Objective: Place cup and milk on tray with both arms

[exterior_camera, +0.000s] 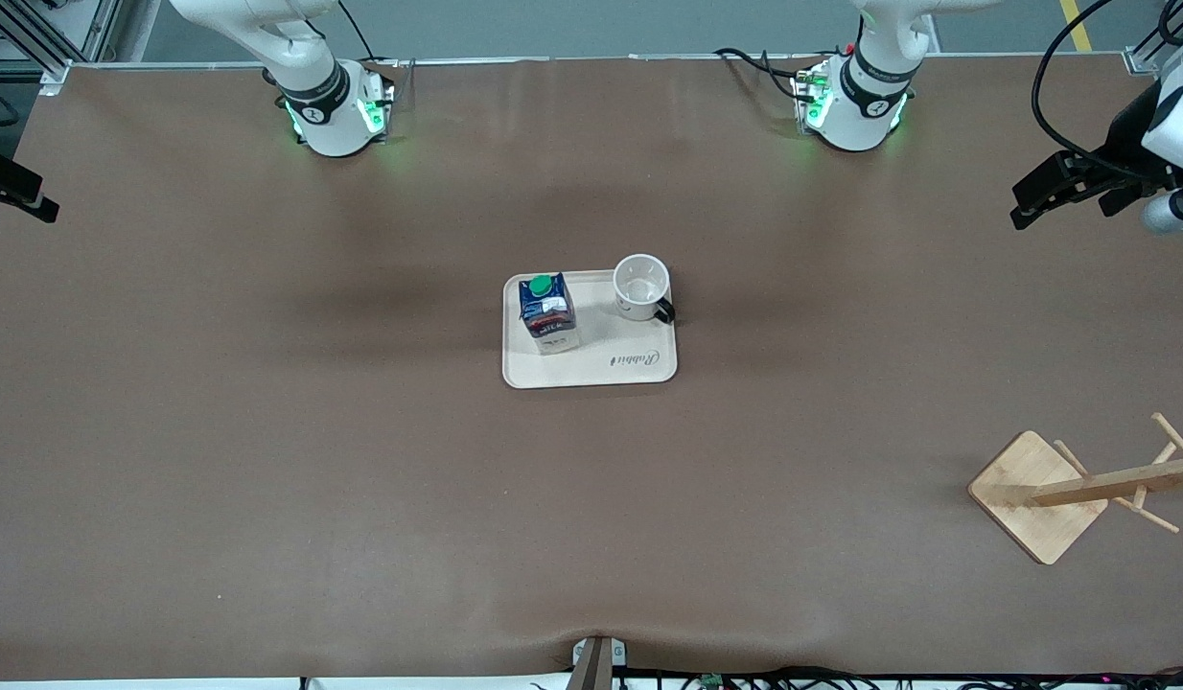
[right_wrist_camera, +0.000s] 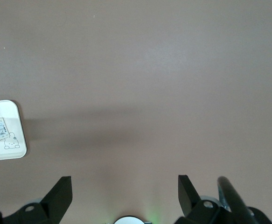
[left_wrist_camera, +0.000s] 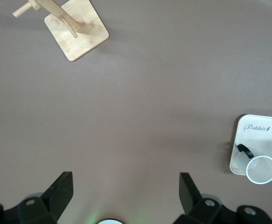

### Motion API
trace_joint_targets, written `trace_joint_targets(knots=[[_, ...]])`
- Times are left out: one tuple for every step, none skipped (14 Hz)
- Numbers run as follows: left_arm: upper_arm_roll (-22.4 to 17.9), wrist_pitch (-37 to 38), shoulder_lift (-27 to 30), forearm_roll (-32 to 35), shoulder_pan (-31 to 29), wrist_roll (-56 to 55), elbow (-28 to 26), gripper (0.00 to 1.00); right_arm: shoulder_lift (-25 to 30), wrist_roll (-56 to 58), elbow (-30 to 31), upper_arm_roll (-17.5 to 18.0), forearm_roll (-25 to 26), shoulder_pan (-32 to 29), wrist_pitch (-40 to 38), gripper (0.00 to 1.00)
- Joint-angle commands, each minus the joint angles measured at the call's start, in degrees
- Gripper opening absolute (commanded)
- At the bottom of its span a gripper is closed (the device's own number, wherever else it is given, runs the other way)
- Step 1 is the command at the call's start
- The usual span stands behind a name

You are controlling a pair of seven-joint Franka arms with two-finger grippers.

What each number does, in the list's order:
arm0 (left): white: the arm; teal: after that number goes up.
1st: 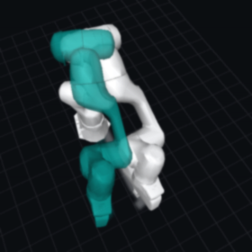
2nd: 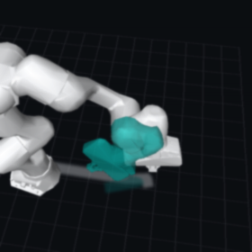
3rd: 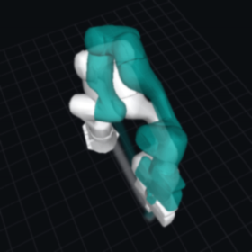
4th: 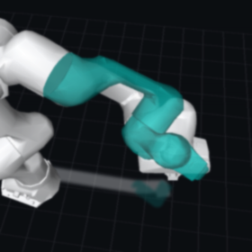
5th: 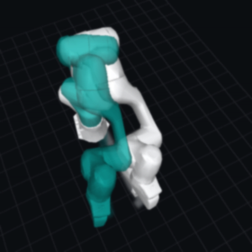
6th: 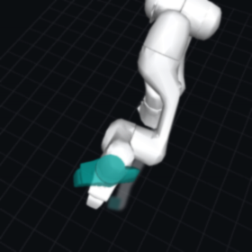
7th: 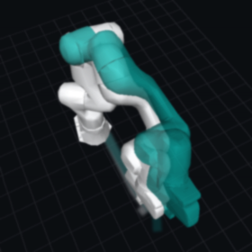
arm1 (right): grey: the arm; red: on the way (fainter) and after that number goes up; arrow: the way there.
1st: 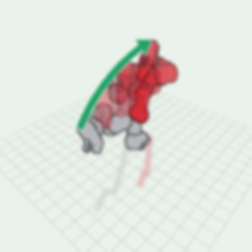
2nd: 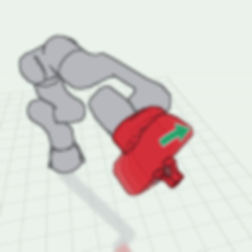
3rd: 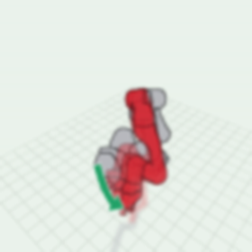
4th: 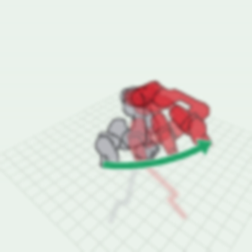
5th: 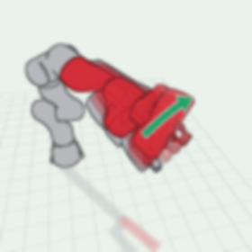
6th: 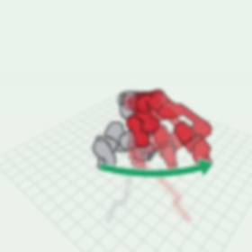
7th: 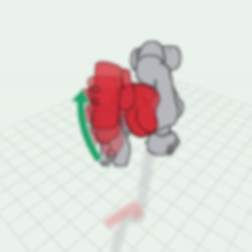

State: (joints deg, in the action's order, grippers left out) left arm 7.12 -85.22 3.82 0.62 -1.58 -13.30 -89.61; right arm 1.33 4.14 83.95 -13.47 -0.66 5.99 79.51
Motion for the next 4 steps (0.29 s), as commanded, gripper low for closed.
trace_joint_targets(knots=[[-0.09, 0.85, -0.3, -0.8, -0.18, 0.65, 1.37, 1.0, 2.28, 0.52, 2.27, 0.99, -0.65, -0.72, 0.21, 1.0], [-0.18, 0.85, -0.3, -0.8, -0.17, 0.65, 1.45, 1.0, 2.28, 0.52, 2.27, 1.07, -0.65, -0.72, 0.12, 1.0], [-0.18, 0.85, -0.21, -0.8, -0.26, 0.74, 1.45, 1.0, 2.28, 0.52, 2.27, 0.99, -0.65, -0.81, 0.12, 1.0], [-0.26, 0.85, -0.21, -0.8, -0.26, 0.74, 1.37, 1.0, 2.28, 0.52, 2.27, 1.07, -0.65, -0.98, 0.03, 1.0]])
